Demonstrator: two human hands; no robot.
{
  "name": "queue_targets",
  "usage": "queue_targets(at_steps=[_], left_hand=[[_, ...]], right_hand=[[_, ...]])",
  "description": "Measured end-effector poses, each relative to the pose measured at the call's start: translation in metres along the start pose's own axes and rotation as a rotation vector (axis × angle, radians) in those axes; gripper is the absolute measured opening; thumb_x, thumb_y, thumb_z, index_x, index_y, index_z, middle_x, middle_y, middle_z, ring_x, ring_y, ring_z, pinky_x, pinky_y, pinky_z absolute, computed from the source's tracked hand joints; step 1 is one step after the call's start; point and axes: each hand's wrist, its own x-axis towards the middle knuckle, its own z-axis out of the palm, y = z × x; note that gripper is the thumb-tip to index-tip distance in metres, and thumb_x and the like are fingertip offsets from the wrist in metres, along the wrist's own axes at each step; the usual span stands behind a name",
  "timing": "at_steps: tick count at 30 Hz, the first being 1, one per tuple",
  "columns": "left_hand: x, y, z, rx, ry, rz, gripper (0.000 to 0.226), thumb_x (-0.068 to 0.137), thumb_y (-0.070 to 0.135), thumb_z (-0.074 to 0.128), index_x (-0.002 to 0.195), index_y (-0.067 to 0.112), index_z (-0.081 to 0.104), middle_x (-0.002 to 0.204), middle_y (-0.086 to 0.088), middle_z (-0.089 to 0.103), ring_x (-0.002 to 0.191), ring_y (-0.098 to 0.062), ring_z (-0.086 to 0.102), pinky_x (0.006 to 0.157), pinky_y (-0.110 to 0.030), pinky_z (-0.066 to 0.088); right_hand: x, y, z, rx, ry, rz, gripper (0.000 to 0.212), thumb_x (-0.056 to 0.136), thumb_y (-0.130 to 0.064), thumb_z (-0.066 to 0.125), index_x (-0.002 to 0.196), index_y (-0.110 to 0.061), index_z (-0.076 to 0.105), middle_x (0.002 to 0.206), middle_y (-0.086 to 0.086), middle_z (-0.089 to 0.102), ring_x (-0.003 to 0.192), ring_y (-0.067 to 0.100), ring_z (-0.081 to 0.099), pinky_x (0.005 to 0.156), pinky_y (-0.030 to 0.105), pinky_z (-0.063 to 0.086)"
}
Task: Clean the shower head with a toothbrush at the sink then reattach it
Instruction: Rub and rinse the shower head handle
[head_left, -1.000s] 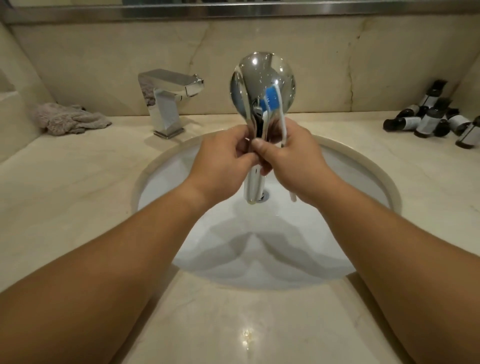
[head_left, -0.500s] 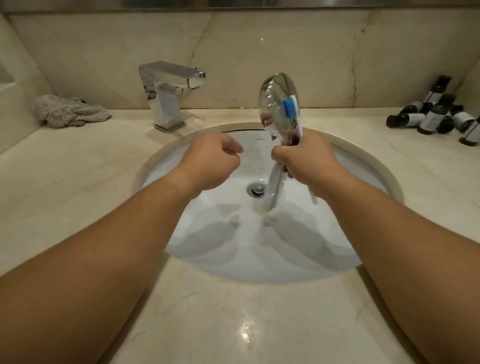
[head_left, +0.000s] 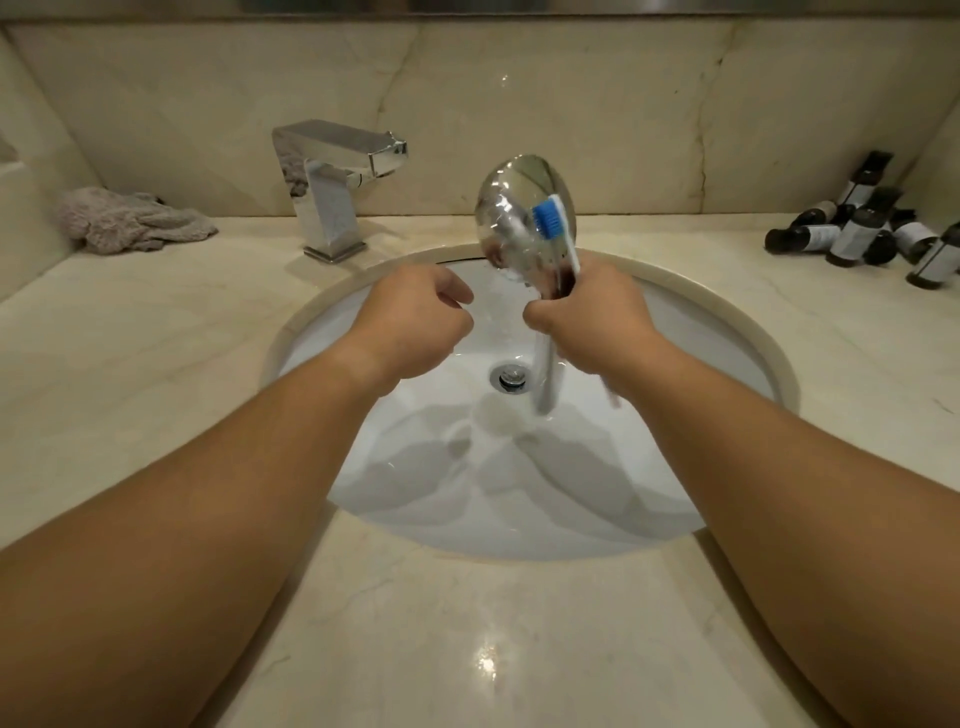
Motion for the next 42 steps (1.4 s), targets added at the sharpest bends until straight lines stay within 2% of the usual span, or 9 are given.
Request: queue_targets(at_steps=[2,9,14,18,22,26,34,39,42], left_hand=[[-0.001,0.0,0.001,-0.006,-0.006,0.0,0.026,0.086,0.009,0.066,0.109,0.022,0.071,0.1,-0.001,0.072,0.088,-0.023,0.072,0.083,-0.045,0.063],[0.002,0.0,-0.002,-0.104,0.052,-0.037,0.022,0.089,0.007,0.061,0.103,0.021,0.07,0.097,-0.006,0.073,0.088,-0.023,0.074,0.081,-0.045,0.064],[0.001,0.001,0.0,-0.089,0.032,-0.029,0.02,0.091,0.008,0.06,0.103,0.021,0.069,0.099,-0.008,0.072,0.089,-0.024,0.074,0.08,-0.046,0.064],[-0.001,0.001,-0.002,-0.097,0.052,-0.037,0.022,0.091,0.008,0.058,0.104,0.021,0.07,0.098,-0.005,0.073,0.089,-0.022,0.073,0.081,-0.046,0.064],[0.0,0.005,-0.005,-0.183,0.1,-0.074,0.024,0.094,0.005,0.055,0.109,0.016,0.07,0.095,-0.004,0.072,0.087,-0.016,0.071,0.081,-0.041,0.063],[-0.001,0.005,-0.002,-0.174,0.067,-0.077,0.024,0.093,0.005,0.053,0.105,0.017,0.069,0.096,-0.005,0.073,0.088,-0.018,0.072,0.079,-0.039,0.062],[0.0,0.006,-0.003,-0.175,0.095,-0.08,0.025,0.091,0.004,0.055,0.106,0.017,0.071,0.093,-0.004,0.073,0.085,-0.016,0.071,0.078,-0.037,0.061],[-0.004,0.01,-0.002,-0.16,0.045,-0.082,0.024,0.094,0.007,0.056,0.111,0.016,0.069,0.101,-0.006,0.073,0.089,-0.017,0.072,0.083,-0.04,0.062],[-0.009,0.012,-0.002,-0.163,-0.107,-0.038,0.029,0.097,0.017,0.063,0.126,0.017,0.064,0.11,-0.005,0.072,0.098,-0.015,0.07,0.089,-0.038,0.059]], right_hand=[[-0.003,-0.001,0.0,-0.026,0.002,-0.007,0.012,0.075,-0.018,0.07,0.083,-0.016,0.061,0.073,0.002,0.061,0.061,0.018,0.057,0.053,0.03,0.048],[0.005,-0.01,-0.023,0.801,-0.02,0.241,0.013,0.08,-0.006,0.065,0.073,-0.009,0.055,0.054,0.007,0.052,0.04,0.012,0.038,0.037,0.021,0.025],[0.005,0.01,-0.022,0.272,0.039,0.261,0.01,0.076,-0.01,0.07,0.084,-0.008,0.064,0.069,0.006,0.059,0.057,0.018,0.053,0.045,0.024,0.04],[0.007,-0.014,-0.029,0.624,0.038,0.283,0.008,0.078,-0.004,0.065,0.084,-0.002,0.061,0.063,0.008,0.054,0.045,0.011,0.045,0.042,0.021,0.033],[0.011,-0.016,-0.042,0.932,-0.083,0.291,0.018,0.083,-0.006,0.06,0.071,-0.013,0.049,0.057,0.005,0.05,0.039,0.007,0.036,0.035,0.016,0.021],[0.007,0.004,-0.031,0.219,0.04,0.246,0.01,0.076,-0.012,0.07,0.08,-0.012,0.061,0.067,0.005,0.06,0.05,0.014,0.051,0.045,0.025,0.041],[0.01,-0.024,-0.045,0.877,-0.108,0.228,0.018,0.082,-0.003,0.061,0.069,-0.011,0.051,0.054,0.005,0.051,0.04,0.008,0.036,0.037,0.017,0.023],[0.002,0.003,-0.02,0.307,-0.092,0.295,0.008,0.074,-0.005,0.069,0.073,-0.006,0.06,0.06,0.007,0.053,0.041,0.012,0.043,0.037,0.02,0.032],[0.002,-0.007,-0.018,0.513,-0.124,0.308,0.007,0.077,-0.003,0.067,0.079,-0.004,0.06,0.062,0.008,0.053,0.043,0.011,0.042,0.039,0.021,0.031]])
